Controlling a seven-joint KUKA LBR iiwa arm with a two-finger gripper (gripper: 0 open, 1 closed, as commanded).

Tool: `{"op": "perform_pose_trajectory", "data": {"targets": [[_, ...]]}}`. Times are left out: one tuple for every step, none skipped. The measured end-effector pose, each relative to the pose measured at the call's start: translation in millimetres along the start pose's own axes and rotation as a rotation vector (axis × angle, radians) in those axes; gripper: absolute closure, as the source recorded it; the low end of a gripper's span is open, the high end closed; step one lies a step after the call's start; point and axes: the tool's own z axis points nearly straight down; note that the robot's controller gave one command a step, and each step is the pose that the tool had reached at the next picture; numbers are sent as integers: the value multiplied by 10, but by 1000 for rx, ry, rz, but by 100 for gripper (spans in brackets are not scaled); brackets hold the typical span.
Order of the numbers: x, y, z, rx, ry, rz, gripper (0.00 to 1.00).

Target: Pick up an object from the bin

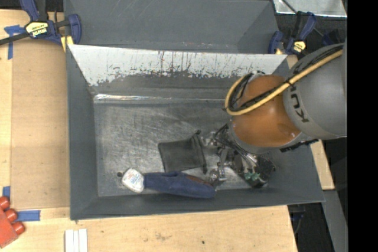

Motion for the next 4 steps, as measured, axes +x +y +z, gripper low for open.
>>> {"op": "perform_pose_trajectory", "data": {"targets": [[-592, 125, -2, -4, 4, 428, 0], [-647, 101, -44, -5, -20, 430, 100], [-680, 89, -783, -4, -3, 428, 100], [-698, 80, -1088, -3, 0, 425, 100]]}}
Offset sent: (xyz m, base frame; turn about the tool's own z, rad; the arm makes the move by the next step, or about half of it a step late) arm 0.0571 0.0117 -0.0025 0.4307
